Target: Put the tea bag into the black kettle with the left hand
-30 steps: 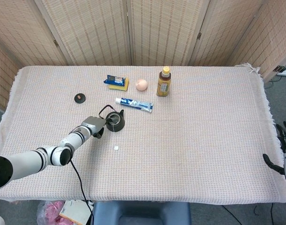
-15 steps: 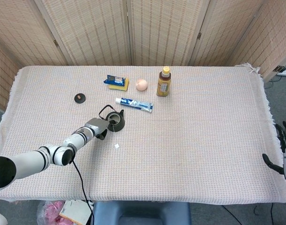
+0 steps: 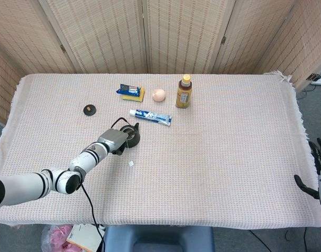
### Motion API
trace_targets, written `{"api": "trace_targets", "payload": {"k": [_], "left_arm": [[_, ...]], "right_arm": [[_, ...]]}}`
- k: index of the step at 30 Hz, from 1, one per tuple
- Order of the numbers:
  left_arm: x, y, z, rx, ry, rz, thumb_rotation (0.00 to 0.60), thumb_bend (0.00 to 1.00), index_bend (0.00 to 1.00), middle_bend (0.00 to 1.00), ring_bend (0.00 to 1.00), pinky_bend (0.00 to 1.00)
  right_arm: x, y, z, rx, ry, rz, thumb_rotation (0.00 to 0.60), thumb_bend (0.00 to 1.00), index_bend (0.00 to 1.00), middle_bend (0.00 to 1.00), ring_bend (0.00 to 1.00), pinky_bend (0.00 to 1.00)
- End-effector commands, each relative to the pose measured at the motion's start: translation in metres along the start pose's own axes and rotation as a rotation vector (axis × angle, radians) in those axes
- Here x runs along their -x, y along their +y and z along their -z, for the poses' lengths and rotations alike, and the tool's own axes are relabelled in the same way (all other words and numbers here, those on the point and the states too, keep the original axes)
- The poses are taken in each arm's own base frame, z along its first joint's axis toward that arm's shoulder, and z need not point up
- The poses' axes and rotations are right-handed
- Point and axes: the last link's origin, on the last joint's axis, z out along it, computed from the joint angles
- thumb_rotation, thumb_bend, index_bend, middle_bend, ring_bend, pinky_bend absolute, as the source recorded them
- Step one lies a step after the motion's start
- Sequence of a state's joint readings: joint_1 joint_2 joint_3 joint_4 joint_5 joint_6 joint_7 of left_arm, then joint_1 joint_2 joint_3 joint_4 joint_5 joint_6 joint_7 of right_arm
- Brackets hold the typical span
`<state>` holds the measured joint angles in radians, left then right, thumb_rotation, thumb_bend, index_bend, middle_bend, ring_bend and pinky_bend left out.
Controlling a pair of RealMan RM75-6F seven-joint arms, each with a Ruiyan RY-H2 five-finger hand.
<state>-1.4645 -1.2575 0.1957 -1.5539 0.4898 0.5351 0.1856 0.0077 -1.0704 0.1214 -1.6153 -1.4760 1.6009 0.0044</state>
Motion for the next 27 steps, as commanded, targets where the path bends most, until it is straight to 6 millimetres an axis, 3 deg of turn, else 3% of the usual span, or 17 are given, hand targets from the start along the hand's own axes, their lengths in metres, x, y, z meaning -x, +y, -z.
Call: {"api": "trace_targets", "payload": {"k": [1,3,5,7,9,13,16,18,21,24,27], "left_arm": [[-0.012,0.004,0.027,-0.028,0.058,-0.027,0.6,0.92,0.0,1.0,0.94,1.0],[-0.009,0.002,0.046,-0.054,0.043,-0.045,0.6,0.92,0.0,1.0,0.92,1.0],[-0.005,-0.001,0.071,-0.091,0.035,-0.065,0.6,0.85,0.0,1.0,0.88,1.0],[0.0,-0.007,0.095,-0.122,0.05,-0.06,0.6,0.65,0.0,1.0,0.81,1.0],[0.008,-0.016,0.123,-0.153,0.102,-0.043,0.6,0.51,0.0,0.98,0.76,0.99],[0.026,-0.041,0.173,-0.222,0.259,-0.031,0.6,0.38,0.0,0.86,0.64,0.92],[0.048,-0.059,0.204,-0.275,0.385,-0.018,0.6,0.29,0.0,0.64,0.49,0.81],[0.067,-0.072,0.221,-0.326,0.468,-0.006,0.6,0.24,0.0,0.4,0.34,0.67],[0.1,-0.09,0.237,-0.412,0.562,0.015,0.6,0.19,0.0,0.16,0.15,0.48],[0.13,-0.106,0.249,-0.471,0.638,0.069,0.6,0.17,0.0,0.05,0.05,0.4],[0.155,-0.12,0.26,-0.518,0.702,0.13,0.6,0.17,0.0,0.03,0.04,0.37]], "right_arm": [[-0.001,-0.001,0.003,-0.01,0.004,0.0,0.6,0.18,0.0,0.0,0.0,0.0],[-0.001,-0.001,0.006,-0.02,0.007,0.0,0.6,0.18,0.0,0.0,0.0,0.0],[-0.002,-0.002,0.008,-0.028,0.01,-0.002,0.6,0.18,0.0,0.0,0.0,0.0],[-0.003,-0.002,0.011,-0.034,0.013,-0.004,0.6,0.18,0.0,0.0,0.0,0.0],[-0.003,-0.002,0.012,-0.038,0.014,-0.006,0.6,0.18,0.0,0.0,0.0,0.0],[-0.002,-0.003,0.014,-0.049,0.009,-0.003,0.6,0.18,0.0,0.0,0.0,0.0],[0.0,-0.005,0.012,-0.057,0.002,0.003,0.6,0.18,0.0,0.0,0.0,0.0],[0.001,-0.006,0.011,-0.06,-0.004,0.008,0.6,0.18,0.0,0.0,0.0,0.0],[0.003,-0.007,0.01,-0.059,-0.013,0.013,0.6,0.18,0.0,0.0,0.0,0.0],[0.006,-0.008,0.007,-0.059,-0.028,0.022,0.6,0.18,0.0,0.0,0.0,0.0],[0.009,-0.01,0.005,-0.059,-0.039,0.032,0.6,0.18,0.0,0.0,0.0,0.0]]}}
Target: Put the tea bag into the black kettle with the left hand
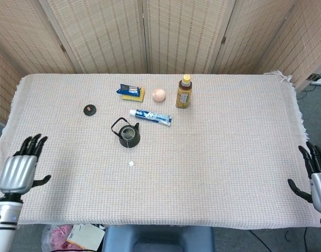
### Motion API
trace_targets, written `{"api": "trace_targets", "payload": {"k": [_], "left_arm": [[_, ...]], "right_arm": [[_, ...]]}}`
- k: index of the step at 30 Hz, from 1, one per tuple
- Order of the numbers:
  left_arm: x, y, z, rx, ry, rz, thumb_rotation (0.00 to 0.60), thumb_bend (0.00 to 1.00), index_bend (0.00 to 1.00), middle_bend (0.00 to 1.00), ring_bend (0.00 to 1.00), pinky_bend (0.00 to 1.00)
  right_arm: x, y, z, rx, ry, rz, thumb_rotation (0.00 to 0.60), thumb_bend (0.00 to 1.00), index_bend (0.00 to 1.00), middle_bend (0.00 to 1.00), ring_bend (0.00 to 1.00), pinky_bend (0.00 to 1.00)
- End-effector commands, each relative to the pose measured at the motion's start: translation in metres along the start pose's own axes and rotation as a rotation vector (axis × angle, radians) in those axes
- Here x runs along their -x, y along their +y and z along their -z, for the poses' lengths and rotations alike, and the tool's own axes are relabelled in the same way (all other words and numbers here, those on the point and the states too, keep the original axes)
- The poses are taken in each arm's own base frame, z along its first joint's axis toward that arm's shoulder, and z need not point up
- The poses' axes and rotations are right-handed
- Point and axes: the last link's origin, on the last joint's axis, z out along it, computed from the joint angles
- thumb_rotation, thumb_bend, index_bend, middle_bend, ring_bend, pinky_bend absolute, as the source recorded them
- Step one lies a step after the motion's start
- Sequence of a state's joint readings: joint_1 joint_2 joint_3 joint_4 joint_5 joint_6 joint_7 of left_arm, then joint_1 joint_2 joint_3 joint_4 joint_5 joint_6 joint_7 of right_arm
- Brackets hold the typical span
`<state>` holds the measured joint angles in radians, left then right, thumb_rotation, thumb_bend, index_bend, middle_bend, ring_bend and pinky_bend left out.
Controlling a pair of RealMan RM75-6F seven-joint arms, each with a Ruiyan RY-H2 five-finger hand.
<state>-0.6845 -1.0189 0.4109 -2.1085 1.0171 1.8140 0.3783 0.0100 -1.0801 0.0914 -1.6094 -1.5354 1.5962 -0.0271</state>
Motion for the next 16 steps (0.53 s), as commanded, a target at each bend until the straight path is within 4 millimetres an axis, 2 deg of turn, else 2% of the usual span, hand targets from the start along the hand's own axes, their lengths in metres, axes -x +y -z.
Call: {"api": "trace_targets", "payload": {"k": [1,5,8,12,16], "left_arm": [[0.035,-0.039,0.042,-0.087,0.126,0.094,0.6,0.17,0.0,0.02,0.03,0.35],[0.056,-0.057,0.059,-0.088,0.199,0.117,0.6,0.17,0.0,0.0,0.01,0.23],[0.071,-0.065,0.066,-0.094,0.2,0.115,0.6,0.16,0.0,0.0,0.01,0.2],[0.076,-0.056,0.072,-0.017,0.198,0.087,0.6,0.16,0.0,0.0,0.01,0.2],[0.079,-0.054,0.068,0.031,0.136,0.115,0.6,0.16,0.0,0.0,0.01,0.2]], "right_arm": [[0.003,-0.002,-0.002,-0.001,-0.01,0.008,0.6,0.18,0.0,0.0,0.0,0.0],[0.008,-0.003,-0.006,0.005,-0.033,0.024,0.6,0.18,0.0,0.0,0.0,0.0],[0.009,-0.005,-0.009,0.011,-0.036,0.033,0.6,0.18,0.0,0.0,0.0,0.0],[0.012,-0.008,-0.01,0.005,-0.045,0.043,0.6,0.18,0.0,0.0,0.0,0.0],[0.015,-0.008,-0.012,0.003,-0.06,0.047,0.6,0.18,0.0,0.0,0.0,0.0]]}}
